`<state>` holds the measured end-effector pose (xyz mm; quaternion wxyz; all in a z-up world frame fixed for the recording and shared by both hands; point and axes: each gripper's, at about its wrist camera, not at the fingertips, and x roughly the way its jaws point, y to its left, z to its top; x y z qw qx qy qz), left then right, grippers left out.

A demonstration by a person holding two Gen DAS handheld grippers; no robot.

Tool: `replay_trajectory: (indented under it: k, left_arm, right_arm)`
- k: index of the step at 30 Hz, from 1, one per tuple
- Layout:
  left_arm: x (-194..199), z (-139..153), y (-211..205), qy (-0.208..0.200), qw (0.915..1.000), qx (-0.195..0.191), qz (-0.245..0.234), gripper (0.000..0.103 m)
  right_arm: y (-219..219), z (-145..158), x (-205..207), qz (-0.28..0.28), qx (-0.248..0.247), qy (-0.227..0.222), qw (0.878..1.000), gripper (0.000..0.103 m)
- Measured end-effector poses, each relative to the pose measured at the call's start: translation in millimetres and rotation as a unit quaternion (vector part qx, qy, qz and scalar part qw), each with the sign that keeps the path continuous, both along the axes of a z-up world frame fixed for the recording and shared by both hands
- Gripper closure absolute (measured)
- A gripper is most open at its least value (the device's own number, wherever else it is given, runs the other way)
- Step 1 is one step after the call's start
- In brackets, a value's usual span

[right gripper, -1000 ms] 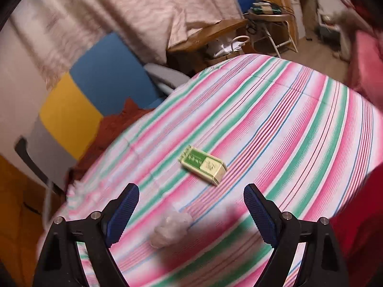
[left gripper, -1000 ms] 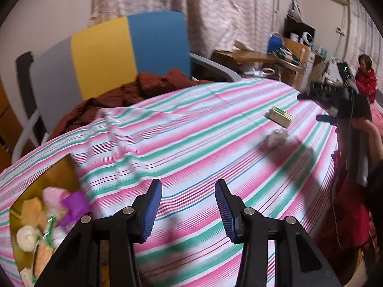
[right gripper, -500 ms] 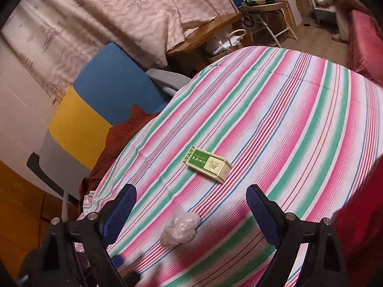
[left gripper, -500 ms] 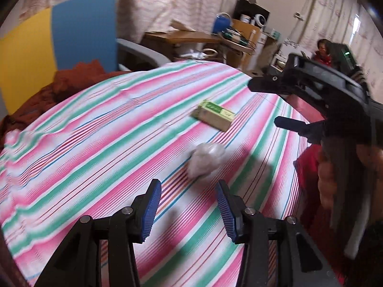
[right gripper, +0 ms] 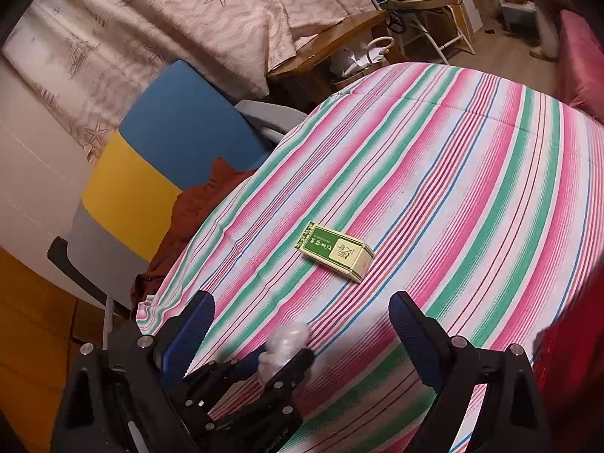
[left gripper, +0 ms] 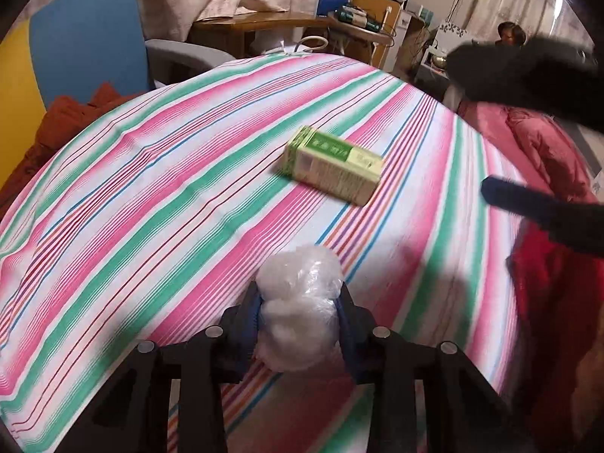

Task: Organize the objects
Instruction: 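Grasp the small white plastic bag with the left tool and lift it, then grasp the green-and-white box with the right tool while the left holds the white bag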

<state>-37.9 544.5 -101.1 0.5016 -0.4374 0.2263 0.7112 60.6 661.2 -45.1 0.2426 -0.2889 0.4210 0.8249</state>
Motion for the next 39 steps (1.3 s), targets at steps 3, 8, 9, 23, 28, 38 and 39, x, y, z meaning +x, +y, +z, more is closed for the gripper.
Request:
replay_trajectory:
  k: [3,8,9,23,28,38,39]
  left_arm:
    - [2,1,-18,0.007,0.9999,0.009,0.003,0.068]
    - [10,2,-67,0.038,0.9985,0.004,0.038,0.068]
    - [11,2,-75,0.043,0.9981,0.002,0.044,0.068]
    - [7,50,-176,0.091,0.9869,0.038,0.127,0.068]
    - [6,64,-194,0.101,0.9835,0.046,0.143,0.068]
    - [7,71,-215,0.09,0.9809,0.057,0.163,0.068]
    - [8,73,-218,0.089,0.9806,0.059,0.165,0.068]
  right_arm:
    - [1,-1,0,0.001,-0.004,-0.002,1.0,0.009]
    - [-1,-6,-7,0.012,-0.008,-0.022,1.0,0.009]
    - [-2,-9,-11,0.02,-0.013,-0.034,0.999,0.009]
    - [-2,-26,-133,0.189,0.167,-0.256,0.933,0.009]
    - [2,-56,-148,0.224,0.139,-0.29,0.92,0.021]
    - [-19,-54,-138,0.24,0.142,-0.281,0.918,0.072]
    - [-22,-54,-136,0.24,0.141,-0.28,0.919,0.072]
